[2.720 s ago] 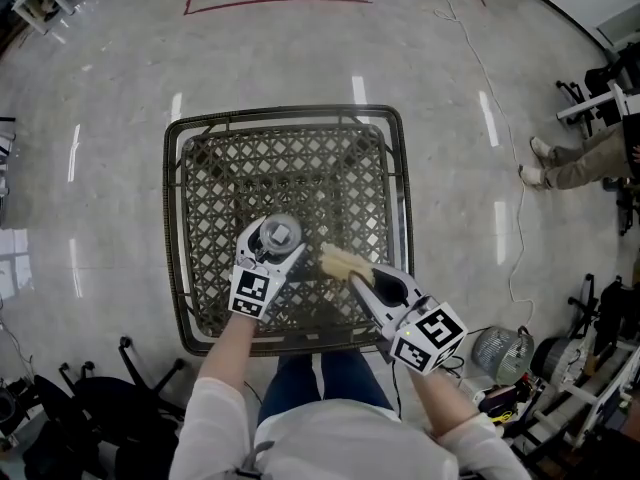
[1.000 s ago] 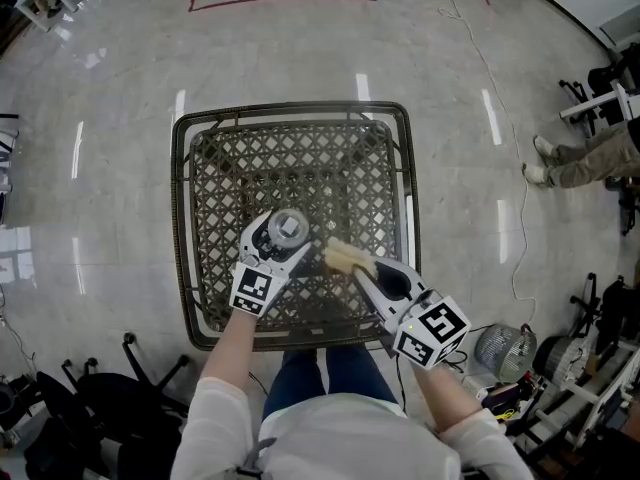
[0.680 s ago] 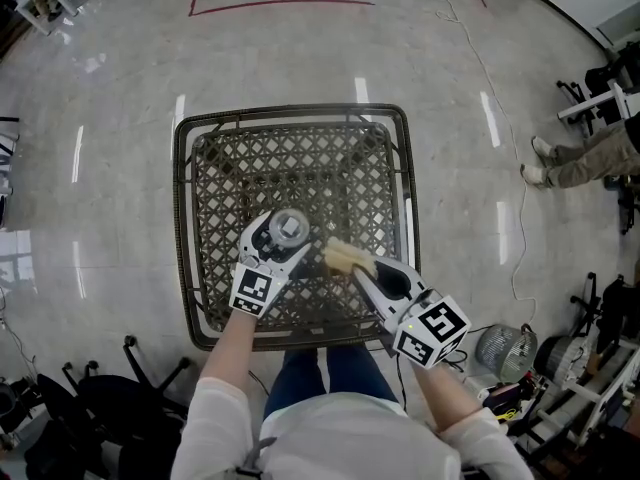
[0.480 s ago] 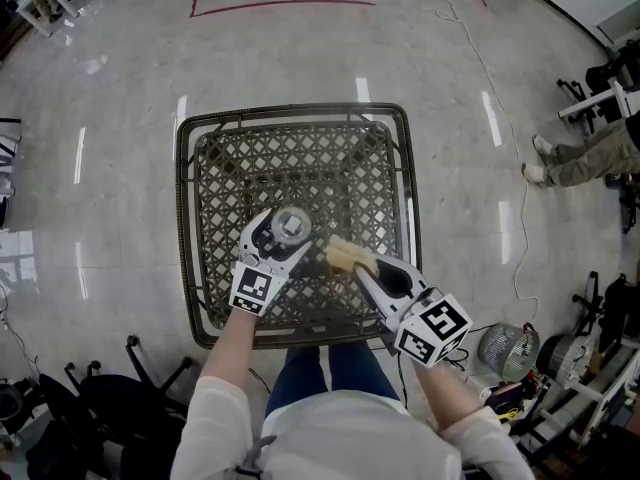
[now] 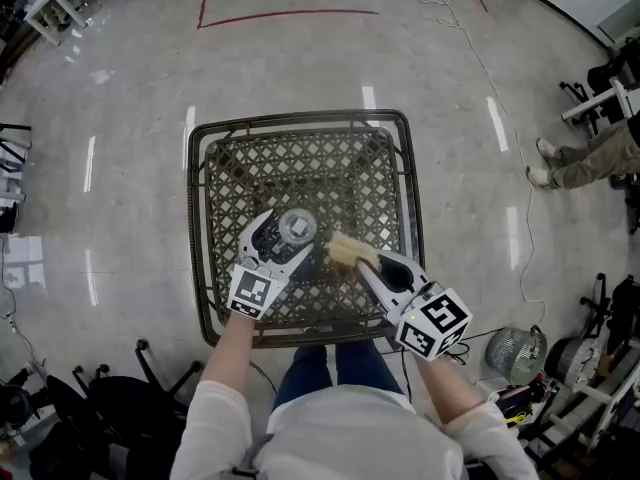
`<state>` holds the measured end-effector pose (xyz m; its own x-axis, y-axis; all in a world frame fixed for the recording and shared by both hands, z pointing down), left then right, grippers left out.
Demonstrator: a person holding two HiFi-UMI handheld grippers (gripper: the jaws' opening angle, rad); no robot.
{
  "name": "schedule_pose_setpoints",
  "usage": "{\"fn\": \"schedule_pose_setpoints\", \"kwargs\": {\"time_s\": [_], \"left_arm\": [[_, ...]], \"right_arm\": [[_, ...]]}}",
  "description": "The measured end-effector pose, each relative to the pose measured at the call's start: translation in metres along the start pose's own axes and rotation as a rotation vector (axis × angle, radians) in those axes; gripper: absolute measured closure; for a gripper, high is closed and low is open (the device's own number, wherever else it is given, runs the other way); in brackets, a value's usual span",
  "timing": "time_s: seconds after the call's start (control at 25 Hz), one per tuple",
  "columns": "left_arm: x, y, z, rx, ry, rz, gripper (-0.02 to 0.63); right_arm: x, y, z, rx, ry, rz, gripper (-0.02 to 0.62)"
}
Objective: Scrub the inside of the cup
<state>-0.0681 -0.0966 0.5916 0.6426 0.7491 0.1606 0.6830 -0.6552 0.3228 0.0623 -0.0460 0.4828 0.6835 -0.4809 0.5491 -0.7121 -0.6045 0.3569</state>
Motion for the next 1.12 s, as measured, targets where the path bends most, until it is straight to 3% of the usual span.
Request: {"fn": "schedule_pose_setpoints", "kwargs": {"time_s": [0.4, 0.8, 1.12], "left_arm": [[0.008, -0.030, 0.054, 0.029, -0.004, -0.015, 0.225], [0.008, -0.079, 0.113, 0.089, 0.004, 0.056, 0.227], [0.013, -0.109, 0.139, 0.103, 0.020, 0.098, 0.229]], "right_arm": [[-0.008, -0.002, 0.022, 0.057, -0.029, 0.001, 0.509], [-0.020, -0.018, 0.043, 0.123, -0.039, -0.002, 0.508], [-0.030, -0.029, 0.050, 0.152, -0.061, -0.003, 0.509]]}}
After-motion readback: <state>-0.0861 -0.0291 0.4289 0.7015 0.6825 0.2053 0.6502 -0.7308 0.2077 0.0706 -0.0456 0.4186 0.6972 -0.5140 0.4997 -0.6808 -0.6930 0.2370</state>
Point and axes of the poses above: the fingertips, and each gripper's own axes: y forward along the fingers, x to its right, z out of its top, the point moved 2 cm from there along -y, backward along the fingers, and after that the axes turned 9 degrees about y, right-handed, at the moved point
